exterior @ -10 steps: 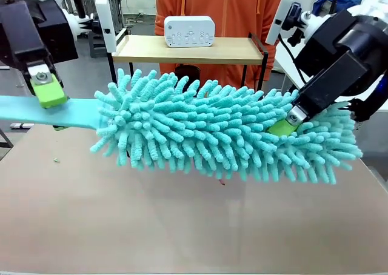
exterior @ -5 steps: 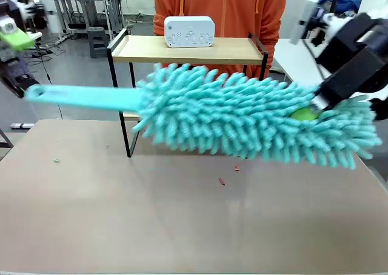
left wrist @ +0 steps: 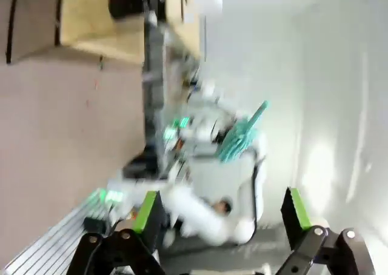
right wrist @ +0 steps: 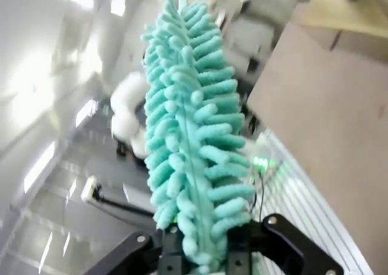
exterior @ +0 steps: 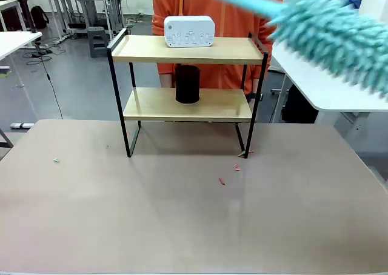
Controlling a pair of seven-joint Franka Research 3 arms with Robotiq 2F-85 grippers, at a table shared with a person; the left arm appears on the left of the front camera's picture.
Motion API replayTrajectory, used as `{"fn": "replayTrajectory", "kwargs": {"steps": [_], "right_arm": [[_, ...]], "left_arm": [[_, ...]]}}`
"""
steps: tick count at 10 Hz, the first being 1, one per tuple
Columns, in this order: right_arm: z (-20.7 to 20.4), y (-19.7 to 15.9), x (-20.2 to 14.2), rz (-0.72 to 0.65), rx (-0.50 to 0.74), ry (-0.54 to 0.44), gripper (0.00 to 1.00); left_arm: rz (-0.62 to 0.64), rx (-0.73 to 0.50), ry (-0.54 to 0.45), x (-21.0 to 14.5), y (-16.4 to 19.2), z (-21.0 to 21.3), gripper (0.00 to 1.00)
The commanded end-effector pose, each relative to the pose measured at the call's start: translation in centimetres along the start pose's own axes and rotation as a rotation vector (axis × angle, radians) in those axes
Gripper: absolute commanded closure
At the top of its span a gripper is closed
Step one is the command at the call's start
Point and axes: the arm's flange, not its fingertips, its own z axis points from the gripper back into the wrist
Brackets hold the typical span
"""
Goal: Clean the shelf.
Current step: Hand the Duster back to the human.
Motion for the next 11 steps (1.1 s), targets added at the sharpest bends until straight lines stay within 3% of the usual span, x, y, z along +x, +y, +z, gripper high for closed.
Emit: {"fn": "replayTrajectory", "kwargs": {"steps": [1,2,3,4,6,7,8,11], "right_arm": [[3.6,-1.7,-2.2,-0.101,-0.067,-0.308,1.0],[5.9,-4.4,-3.5,-0.215,-0.106,-0.448,1.0],[7.2,-7.1,-4.3,-0.349,-0.21,-0.547,1.0],[7.5,-9.7,-4.9,-0.481,-0.229,-0.551,1.0],[6.5,-13.3,-5.2,-0.705,-0.319,-0.466,1.0],[5.8,-13.9,-4.6,-0.711,-0.371,-0.446,1.0],[9.3,-13.2,-5.8,-0.578,-0.315,-0.515,1.0],[9.3,-13.2,-5.8,-0.578,-0.315,-0.515,1.0]], "left_arm": [[-0.01,-0.098,-0.191,0.4,1.9,-2.4,0.0],[0.053,-0.11,-0.186,0.9,3.0,-2.7,0.0],[0.101,-0.099,-0.116,1.1,3.5,-3.3,0.0],[0.067,-0.077,-0.18,1.1,3.2,-0.3,0.0],[0.067,-0.077,-0.18,1.1,3.2,-0.3,0.0],[0.067,-0.077,-0.18,1.1,3.2,-0.3,0.0],[0.067,-0.077,-0.18,1.1,3.2,-0.3,0.0],[0.067,-0.077,-0.18,1.1,3.2,-0.3,0.0]]}}
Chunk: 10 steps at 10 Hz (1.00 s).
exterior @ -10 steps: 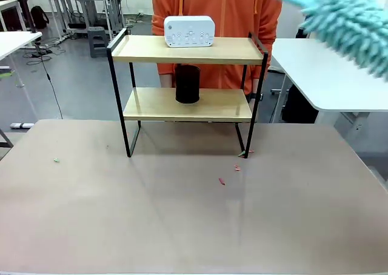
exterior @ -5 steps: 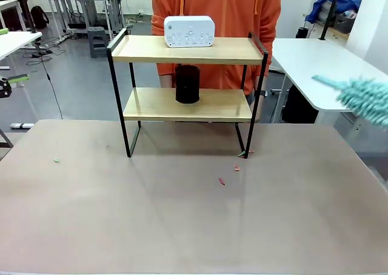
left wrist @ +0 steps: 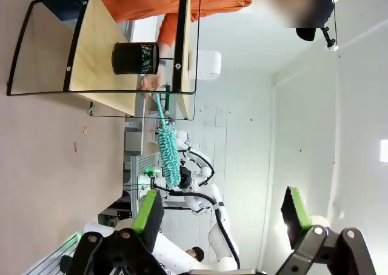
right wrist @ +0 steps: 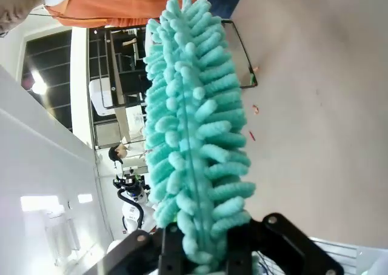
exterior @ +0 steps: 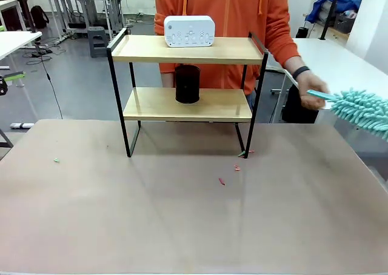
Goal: Clean the shelf.
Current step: Hand the Duster back to the human.
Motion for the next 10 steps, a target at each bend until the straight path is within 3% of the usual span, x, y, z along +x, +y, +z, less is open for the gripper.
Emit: {"fn": "replayTrajectory", "kwargs": {"steps": [1,9,10], "right_arm": [[0.04,0.09,-0.23,0.031,0.008,0.014,1.0],[0.04,0.09,-0.23,0.031,0.008,0.014,1.0],[-0.17,0.2,-0.1,0.007,0.005,0.007,0.56]], "left_arm": [[-0.006,0.008,0.014,-0.25,-0.19,0.25,0.0],[-0.006,0.008,0.014,-0.25,-0.19,0.25,0.0],[-0.006,0.008,0.014,-0.25,-0.19,0.25,0.0]]}}
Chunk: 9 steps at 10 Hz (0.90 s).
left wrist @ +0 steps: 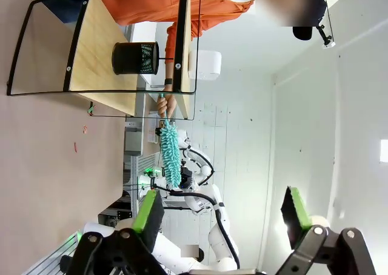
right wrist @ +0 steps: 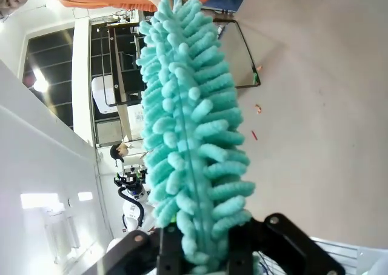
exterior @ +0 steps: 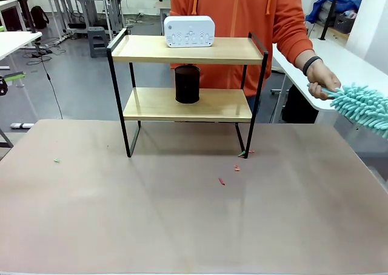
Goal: Clean the shelf.
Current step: Hand the Duster back to the human.
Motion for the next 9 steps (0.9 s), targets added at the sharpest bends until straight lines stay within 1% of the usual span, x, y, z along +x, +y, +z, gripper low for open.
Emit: {"fn": "replayTrajectory", "kwargs": {"steps": [1,2,4,5,6,7,8,9], "right_arm": [[-0.1,0.1,-0.1,0.022,-0.007,0.014,0.26],[-0.2,0.3,-0.2,0.023,0.004,0.02,0.0],[-0.6,0.6,-0.5,0.015,0.028,0.033,0.0],[-1.2,1.1,-0.9,0.02,0.052,0.047,0.01],[-2.5,1.8,-1.7,0.042,0.059,0.077,0.0],[-4.4,2.8,-3.3,0.047,0.111,0.115,0.0],[-6.8,3.5,-4.9,0.035,0.16,0.156,0.0],[-9.4,4.1,-6.7,0.021,0.181,0.204,0.0]], "left_arm": [[-0.006,0.007,0.014,-0.2,-0.2,0.3,0.0],[-0.006,0.007,0.014,-0.2,-0.2,0.3,0.0],[0.0,0.0,0.0,0.0,0.0,0.0,0.0],[-0.032,-0.056,0.105,-1.6,-2.4,-2.3,0.0],[-0.009,-0.066,0.255,-2.7,-2.1,-5.3,0.0],[-0.002,-0.031,0.385,-3.7,0.4,-8.5,0.0],[-0.014,0.02,0.453,-4.7,2.7,-10.9,0.0],[-0.024,0.092,0.497,-5.8,4.6,-12.5,0.0]]}}
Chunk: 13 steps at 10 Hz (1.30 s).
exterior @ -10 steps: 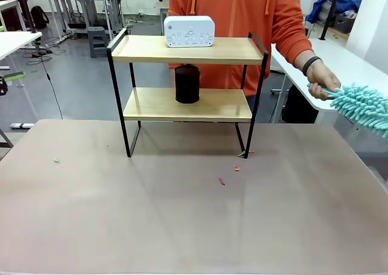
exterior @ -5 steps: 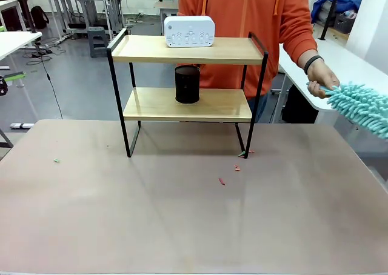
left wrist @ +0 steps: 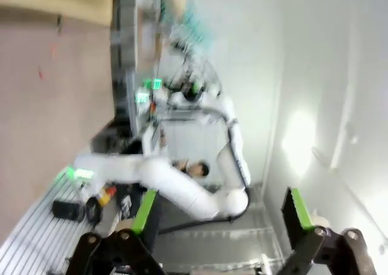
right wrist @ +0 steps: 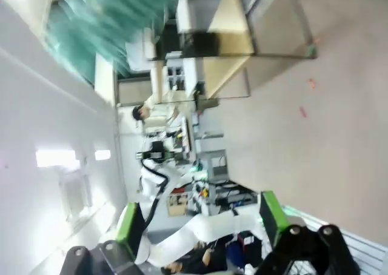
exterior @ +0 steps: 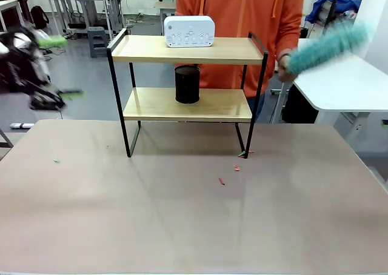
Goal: Clean the shelf.
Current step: Hand the Duster back to the human.
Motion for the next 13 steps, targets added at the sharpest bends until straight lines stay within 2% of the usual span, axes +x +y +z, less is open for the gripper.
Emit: {"fn": "replayTrajectory", "kwargs": {"steps": [1,3,4,5,6,13], "right_arm": [[-8.1,-0.6,-6.3,-0.047,0.061,0.12,0.0],[-12.6,0.3,-9.5,-0.044,0.015,0.259,0.0],[-13.7,0.3,-10.2,-0.049,-0.058,0.27,0.0],[-14.2,0.2,-10.1,-0.006,-0.118,0.235,0.0],[-11.1,3.3,-2.2,-0.02,-0.01,0.271,0.0],[-11.1,3.3,-2.2,-0.02,-0.01,0.271,0.0]], "left_arm": [[-0.012,0.128,0.065,0.4,3.1,-0.6,0.0],[-0.004,0.132,0.034,0.6,4.1,0.3,0.0],[-0.012,0.138,-0.037,1.0,4.1,1.0,0.0],[0.029,0.131,-0.062,1.5,4.0,1.8,0.0],[0.021,0.141,0.023,0.9,4.7,-0.2,0.0],[0.021,0.141,0.023,0.9,4.7,-0.2,0.0]]}}
